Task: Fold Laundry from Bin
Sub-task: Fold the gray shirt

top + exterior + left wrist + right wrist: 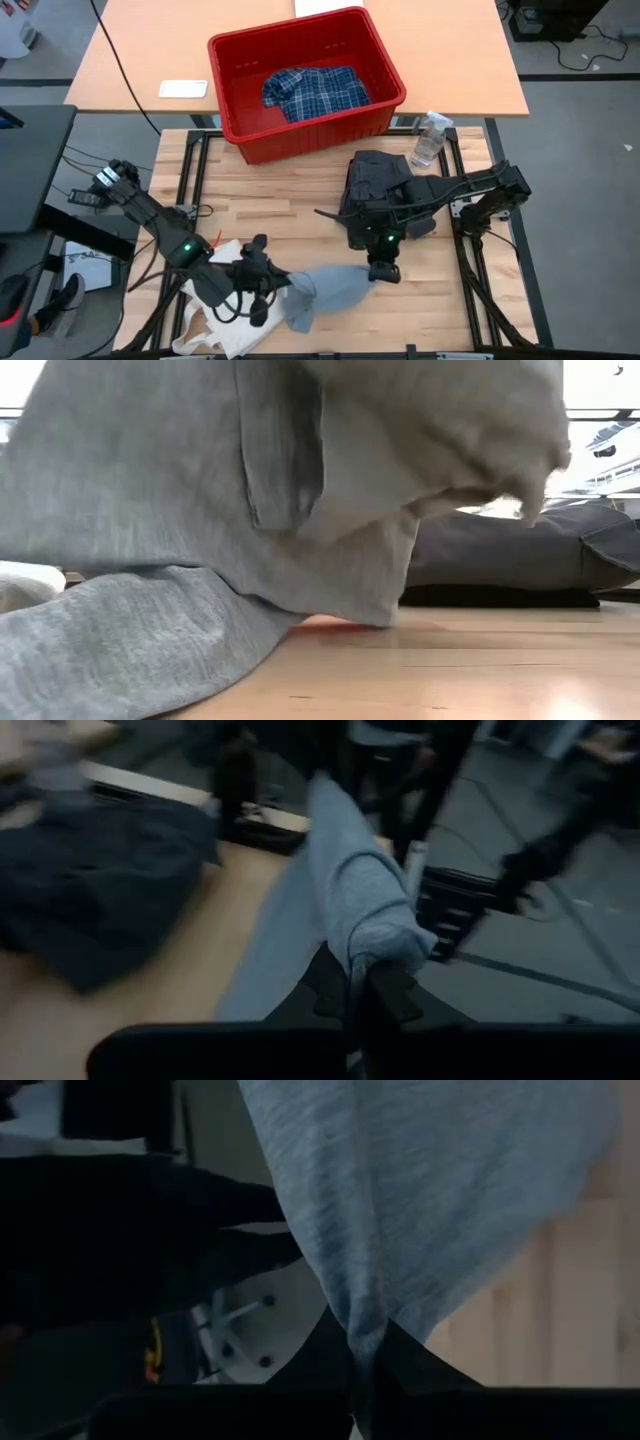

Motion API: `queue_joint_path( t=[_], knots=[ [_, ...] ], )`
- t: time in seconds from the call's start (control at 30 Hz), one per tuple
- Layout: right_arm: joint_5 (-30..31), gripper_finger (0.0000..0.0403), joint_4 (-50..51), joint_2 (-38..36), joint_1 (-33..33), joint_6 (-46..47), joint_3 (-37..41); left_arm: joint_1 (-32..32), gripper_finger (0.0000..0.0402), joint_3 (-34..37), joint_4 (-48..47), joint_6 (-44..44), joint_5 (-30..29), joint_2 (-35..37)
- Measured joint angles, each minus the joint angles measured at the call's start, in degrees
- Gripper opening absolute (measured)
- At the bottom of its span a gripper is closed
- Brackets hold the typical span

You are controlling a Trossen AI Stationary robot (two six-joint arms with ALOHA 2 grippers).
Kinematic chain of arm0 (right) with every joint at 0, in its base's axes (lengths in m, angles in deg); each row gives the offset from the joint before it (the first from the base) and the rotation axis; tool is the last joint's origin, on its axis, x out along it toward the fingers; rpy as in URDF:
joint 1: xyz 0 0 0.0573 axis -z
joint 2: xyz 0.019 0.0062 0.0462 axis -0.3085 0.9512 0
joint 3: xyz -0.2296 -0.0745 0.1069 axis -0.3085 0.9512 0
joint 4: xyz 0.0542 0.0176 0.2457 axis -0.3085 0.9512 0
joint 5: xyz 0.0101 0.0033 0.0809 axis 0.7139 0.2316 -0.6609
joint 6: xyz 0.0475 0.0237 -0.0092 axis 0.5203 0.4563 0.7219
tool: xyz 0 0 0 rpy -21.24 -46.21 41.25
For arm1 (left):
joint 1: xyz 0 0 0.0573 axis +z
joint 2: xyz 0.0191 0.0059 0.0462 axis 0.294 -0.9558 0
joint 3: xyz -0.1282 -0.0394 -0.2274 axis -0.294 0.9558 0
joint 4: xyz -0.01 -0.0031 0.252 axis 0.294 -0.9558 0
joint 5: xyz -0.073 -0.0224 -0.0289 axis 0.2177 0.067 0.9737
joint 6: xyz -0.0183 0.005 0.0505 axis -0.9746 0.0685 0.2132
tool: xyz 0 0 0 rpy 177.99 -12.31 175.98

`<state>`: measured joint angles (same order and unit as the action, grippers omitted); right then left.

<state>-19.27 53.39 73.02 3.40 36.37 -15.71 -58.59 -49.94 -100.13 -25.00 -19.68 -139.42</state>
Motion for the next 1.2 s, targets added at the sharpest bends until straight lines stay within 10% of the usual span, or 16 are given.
queue_joint_path(
  t=[0.53, 1.2],
  knots=[
    [-9.4, 0.0013, -1.9, -1.1, -3.0, -8.3, 0.0, 2.0, 0.0006, 0.0, 13.8, -4.1, 17.4, -4.5],
    [19.2, 0.0013, -19.5, 1.4, 8.2, -18.8, 18.6, 2.7, 0.0006, 0.1, -32.7, -19.5, -3.7, -6.7]
  ],
)
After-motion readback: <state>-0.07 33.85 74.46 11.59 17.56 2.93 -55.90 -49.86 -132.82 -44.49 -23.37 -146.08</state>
